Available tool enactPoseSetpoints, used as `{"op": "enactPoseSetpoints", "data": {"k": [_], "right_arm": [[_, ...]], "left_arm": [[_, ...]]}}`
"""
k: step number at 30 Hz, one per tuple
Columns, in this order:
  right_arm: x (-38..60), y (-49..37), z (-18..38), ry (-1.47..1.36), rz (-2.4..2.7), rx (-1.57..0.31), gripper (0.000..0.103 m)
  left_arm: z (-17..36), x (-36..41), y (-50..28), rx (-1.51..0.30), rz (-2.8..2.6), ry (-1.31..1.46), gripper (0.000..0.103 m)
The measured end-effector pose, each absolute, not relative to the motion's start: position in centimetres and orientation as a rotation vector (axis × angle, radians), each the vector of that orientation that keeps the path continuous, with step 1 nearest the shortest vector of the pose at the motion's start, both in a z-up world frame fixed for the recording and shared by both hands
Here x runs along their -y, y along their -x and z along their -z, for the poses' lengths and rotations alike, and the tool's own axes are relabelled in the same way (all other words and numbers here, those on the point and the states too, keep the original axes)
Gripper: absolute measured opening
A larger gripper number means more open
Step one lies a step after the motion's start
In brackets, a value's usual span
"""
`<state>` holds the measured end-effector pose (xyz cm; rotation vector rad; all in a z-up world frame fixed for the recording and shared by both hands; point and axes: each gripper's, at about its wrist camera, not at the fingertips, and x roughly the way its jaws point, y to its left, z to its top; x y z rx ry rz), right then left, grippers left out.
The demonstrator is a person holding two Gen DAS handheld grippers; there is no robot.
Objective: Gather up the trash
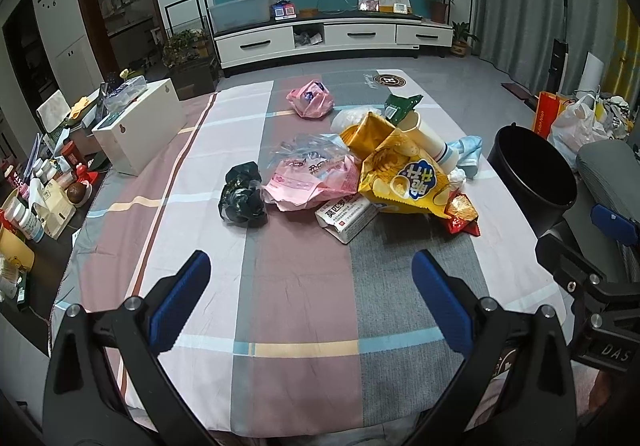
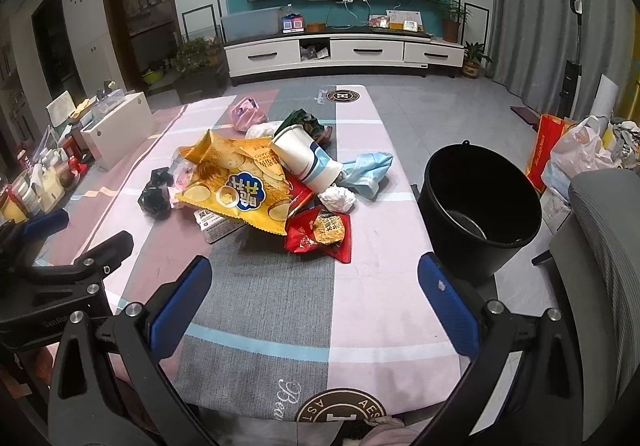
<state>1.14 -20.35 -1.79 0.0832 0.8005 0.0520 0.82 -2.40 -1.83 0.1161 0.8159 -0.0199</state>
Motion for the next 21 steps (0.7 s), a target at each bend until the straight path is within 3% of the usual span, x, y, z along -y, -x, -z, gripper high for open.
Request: {"op": "enactPoseSetpoints", "data": {"k": [21], "right_arm": [[20.35,-1.17,1.8,-0.083,-0.05,-0.801,0.101]], "left_arm": [[1.91,2.63,-1.05,-0.818,0.028,-0.121,0.1]]}}
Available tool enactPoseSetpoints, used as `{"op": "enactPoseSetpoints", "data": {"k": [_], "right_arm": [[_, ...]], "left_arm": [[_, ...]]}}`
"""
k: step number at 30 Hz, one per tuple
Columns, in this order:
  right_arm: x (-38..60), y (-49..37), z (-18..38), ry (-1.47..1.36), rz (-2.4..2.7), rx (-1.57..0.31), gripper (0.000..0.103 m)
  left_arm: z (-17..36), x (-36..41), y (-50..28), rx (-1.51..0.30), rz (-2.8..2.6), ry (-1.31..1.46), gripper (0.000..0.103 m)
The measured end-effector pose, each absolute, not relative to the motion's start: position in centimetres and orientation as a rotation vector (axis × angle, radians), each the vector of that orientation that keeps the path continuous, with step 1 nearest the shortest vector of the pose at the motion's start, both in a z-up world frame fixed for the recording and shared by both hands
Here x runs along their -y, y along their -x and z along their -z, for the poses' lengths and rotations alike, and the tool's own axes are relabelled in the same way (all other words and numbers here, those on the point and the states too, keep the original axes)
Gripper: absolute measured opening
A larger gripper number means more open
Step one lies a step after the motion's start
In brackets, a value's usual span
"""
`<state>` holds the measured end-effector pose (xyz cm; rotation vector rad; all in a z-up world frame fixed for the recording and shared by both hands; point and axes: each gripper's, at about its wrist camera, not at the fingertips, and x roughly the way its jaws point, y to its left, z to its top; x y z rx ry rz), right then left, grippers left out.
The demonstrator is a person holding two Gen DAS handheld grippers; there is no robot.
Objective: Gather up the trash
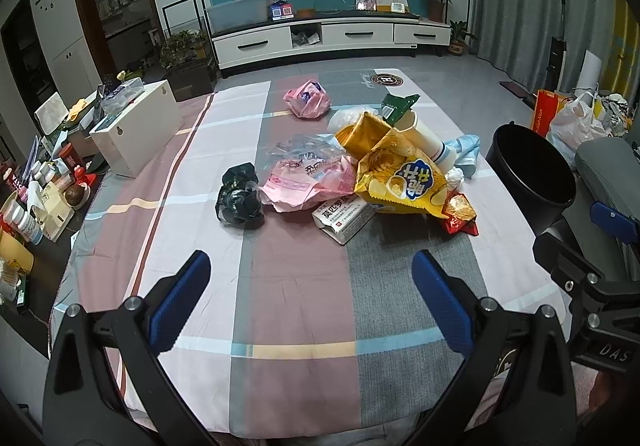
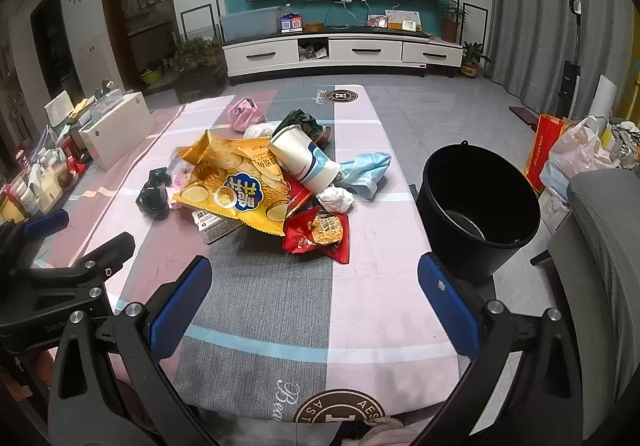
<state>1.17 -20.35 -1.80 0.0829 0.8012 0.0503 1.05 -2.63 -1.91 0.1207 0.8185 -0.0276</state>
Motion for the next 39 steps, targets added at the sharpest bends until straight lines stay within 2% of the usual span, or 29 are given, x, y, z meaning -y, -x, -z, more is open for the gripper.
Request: {"op": "enactPoseSetpoints", "data": {"k": [32,39], "right_arm": [[20.3,-1.2,1.9,-0.079,-0.046,-0.798,0.101],[20.9,-1.4,2.4,-0.123,-0.121,-0.804,0.101]], "left_arm": [[2.1,2.7,-1.0,-0.824,0.023,-0.118,0.1],[3.0,1.5,-1.6,-0.851,0.143,0.03,0.1]]}}
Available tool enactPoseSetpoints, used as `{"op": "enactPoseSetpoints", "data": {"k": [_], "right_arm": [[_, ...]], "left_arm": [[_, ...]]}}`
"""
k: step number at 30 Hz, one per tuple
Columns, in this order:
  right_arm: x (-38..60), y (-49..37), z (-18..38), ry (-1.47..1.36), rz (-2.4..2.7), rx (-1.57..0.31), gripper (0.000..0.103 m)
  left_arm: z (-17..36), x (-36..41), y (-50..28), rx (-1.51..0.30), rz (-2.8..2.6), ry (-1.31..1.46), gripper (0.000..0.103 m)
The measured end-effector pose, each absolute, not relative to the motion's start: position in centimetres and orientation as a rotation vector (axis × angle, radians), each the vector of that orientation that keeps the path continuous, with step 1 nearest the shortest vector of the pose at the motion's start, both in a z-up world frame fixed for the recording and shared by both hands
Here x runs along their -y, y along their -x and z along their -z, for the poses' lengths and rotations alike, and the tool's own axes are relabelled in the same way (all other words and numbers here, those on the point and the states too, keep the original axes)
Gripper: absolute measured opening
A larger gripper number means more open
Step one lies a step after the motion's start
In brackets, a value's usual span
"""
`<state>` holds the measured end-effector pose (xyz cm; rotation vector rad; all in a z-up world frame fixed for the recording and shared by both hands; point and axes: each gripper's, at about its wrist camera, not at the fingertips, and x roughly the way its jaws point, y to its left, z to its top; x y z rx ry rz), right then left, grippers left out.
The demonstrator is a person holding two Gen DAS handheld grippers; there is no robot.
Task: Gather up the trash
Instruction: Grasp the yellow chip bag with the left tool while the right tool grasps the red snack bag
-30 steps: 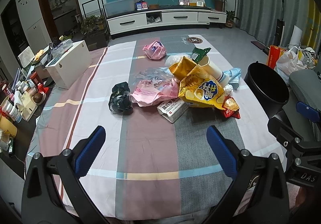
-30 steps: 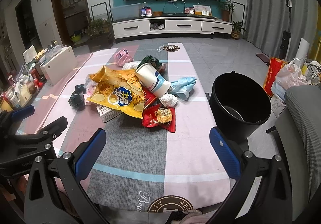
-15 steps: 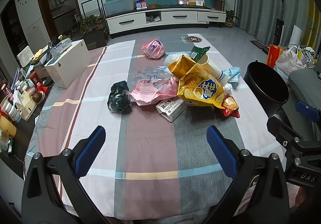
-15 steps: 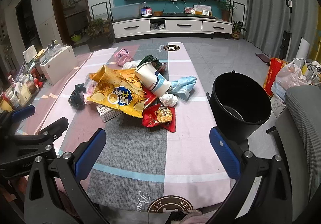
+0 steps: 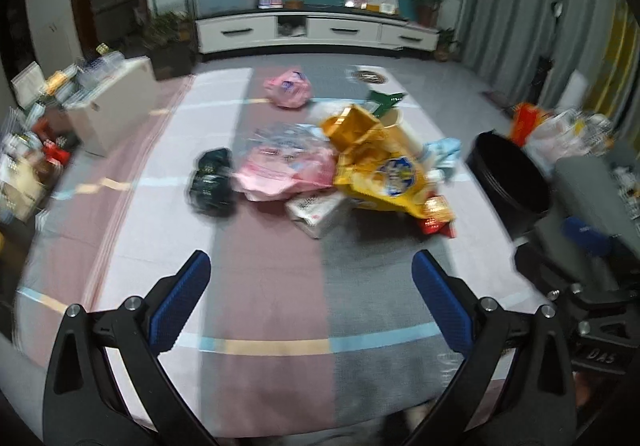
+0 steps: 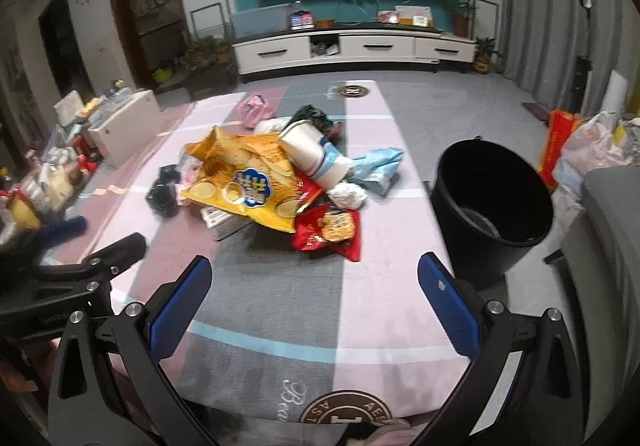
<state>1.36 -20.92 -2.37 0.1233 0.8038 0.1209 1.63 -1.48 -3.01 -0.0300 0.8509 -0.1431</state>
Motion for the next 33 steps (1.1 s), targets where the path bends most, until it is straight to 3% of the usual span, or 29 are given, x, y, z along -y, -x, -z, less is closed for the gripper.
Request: {"op": "enactPoseSetpoints", "data": {"k": [11,17,23,25,30,33], "right_arm": [[22.6,-4.6,3.8,-0.088,-0.212,-0.854,0.101],[26.7,-9.3,3.0,-0.303,-0.207,-0.824,0.101],[28.3,-12.3,6.6,-0.473,-0.247,-0.853,0.101],[28.2,-13.0,7.0,-0.451,-0.226,-0.845,0.101],[26.9,-13.8,7.8,-0.289,-0.196,-0.825,0.1],[26.7,-13.6,8.3,-0.223,-0.209,-0.82,0.098]], "left_arm": [[5.5,-0.5,-6.4,-0.907,0.514,0.425,0.1],[6.3,0.7,-11.1,-0.91,0.522,0.441,0.099],[8.4,2.5,-14.1,-0.959,0.531,0.383,0.07],[9.3,2.8,-14.6,-0.978,0.536,0.371,0.05],[9.8,2.8,-14.3,-0.974,0.552,0.345,0.029],[9.0,1.7,-13.1,-0.949,0.581,0.368,0.029]]}}
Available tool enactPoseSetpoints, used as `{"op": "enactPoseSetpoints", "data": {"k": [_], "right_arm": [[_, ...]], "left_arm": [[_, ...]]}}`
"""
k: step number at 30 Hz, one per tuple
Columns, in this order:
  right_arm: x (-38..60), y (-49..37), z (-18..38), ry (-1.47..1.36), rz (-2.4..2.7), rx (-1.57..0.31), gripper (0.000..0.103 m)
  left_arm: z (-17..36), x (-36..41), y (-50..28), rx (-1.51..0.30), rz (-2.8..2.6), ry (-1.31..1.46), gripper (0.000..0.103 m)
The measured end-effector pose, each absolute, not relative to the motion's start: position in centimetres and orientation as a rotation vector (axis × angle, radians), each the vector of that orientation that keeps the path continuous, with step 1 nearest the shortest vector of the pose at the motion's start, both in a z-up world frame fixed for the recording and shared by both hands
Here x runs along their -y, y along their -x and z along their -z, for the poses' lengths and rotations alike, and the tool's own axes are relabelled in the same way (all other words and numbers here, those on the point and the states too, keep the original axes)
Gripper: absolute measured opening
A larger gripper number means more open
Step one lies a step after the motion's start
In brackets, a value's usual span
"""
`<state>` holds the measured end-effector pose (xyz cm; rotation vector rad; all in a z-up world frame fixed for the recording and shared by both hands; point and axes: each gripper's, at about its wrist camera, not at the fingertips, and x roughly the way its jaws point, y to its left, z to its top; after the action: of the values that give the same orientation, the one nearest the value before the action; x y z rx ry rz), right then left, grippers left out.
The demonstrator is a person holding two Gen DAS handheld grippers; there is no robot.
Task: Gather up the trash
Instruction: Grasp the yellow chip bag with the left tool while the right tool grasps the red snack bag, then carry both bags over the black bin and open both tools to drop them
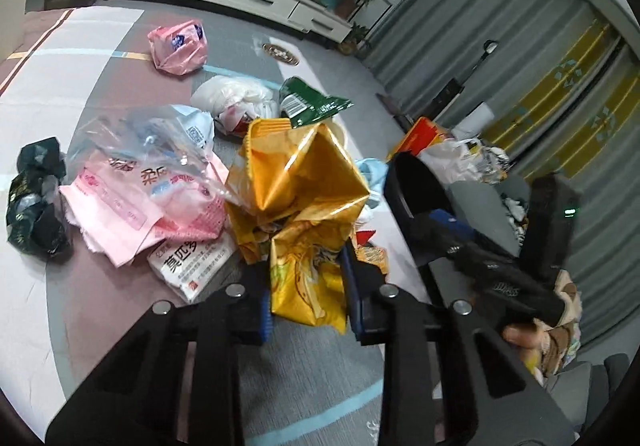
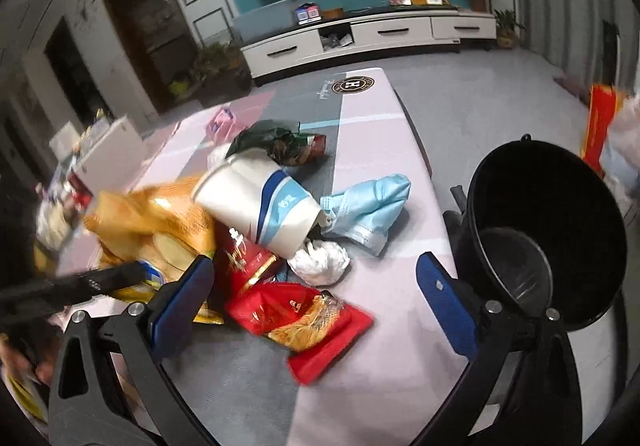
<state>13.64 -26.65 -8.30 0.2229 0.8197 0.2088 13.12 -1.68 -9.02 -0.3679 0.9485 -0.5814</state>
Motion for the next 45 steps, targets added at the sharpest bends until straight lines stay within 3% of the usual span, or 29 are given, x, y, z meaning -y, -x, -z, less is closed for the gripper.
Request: {"op": "enactPoseSetpoints", "data": {"k": [9,15,17,19,22,32,45], "right_arm": [[25.6,-11.3,9.2,-0.099,-0.332,-0.824,0.091],[20.6,-12.1,12.6,0.113,-0.347,-0.914,0.05],[20.3,-12.4,13.3,0.132,-0.338,-0.932,0.026],[20.6,-12.5,13.6,0.123,-0.32,-0.941,0.013],[22.0,-11.7,12.7,0.029,-0.352,-0.92,0.005],[32.9,-8.9,5.8,-0.37,-0.275,-0.66,0.006],[44.2,-9.4,9.0,-0.722,0.045,-0.605,0.009]], "left_arm": [[5.3,-0.5,-10.3,-0.817,0.682,0.412,0.029],[4.9,-0.6,-10.2,-0.805,0.689,0.417,0.03],[4.9,-0.8,-10.2,-0.807,0.683,0.422,0.029],[4.8,-1.0,-10.2,-0.8,0.679,0.422,0.03],[4.2,-1.0,-9.6,-0.778,0.679,0.412,0.03],[0.9,7.0,-10.4,-0.718,0.724,0.248,0.03],[4.8,24.9,-18.1,-0.846,0.802,0.116,0.032]]}}
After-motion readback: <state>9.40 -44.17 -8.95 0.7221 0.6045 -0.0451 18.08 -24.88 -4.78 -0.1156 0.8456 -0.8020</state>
